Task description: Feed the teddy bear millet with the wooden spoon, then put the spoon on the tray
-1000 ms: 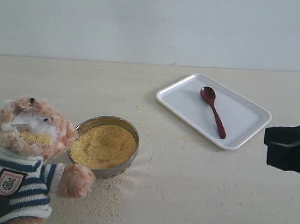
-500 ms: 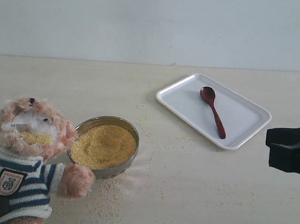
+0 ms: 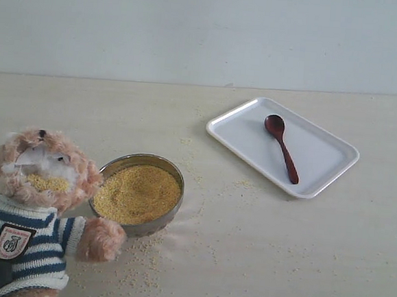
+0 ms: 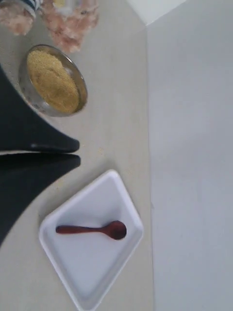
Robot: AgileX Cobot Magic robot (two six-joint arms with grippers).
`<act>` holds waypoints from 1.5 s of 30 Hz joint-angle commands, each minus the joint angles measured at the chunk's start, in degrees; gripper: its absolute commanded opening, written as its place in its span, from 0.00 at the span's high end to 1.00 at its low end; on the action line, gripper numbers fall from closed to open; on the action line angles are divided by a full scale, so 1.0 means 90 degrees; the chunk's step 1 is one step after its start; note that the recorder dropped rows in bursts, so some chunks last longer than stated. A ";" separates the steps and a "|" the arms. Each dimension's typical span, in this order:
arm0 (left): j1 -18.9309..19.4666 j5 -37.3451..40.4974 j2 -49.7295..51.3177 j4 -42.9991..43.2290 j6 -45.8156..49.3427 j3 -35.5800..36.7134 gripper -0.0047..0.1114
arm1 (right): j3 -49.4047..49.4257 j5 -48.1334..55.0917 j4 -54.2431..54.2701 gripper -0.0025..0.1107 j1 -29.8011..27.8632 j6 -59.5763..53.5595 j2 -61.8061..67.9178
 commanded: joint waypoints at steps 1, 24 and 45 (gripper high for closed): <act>0.0019 0.0074 -0.0053 -0.0122 0.0045 0.0013 0.92 | 0.0014 0.0820 -0.0079 0.98 -0.0692 -0.0041 -0.0633; 0.0019 0.0074 -0.0053 -0.0122 0.0045 0.0013 0.92 | 0.2625 -0.0850 -0.0290 0.98 -0.1609 -0.1533 -0.2800; 0.0019 0.0074 -0.0053 -0.0122 0.0045 0.0013 0.92 | 0.2718 -0.0753 0.0061 0.98 -0.3256 -0.2178 -0.2800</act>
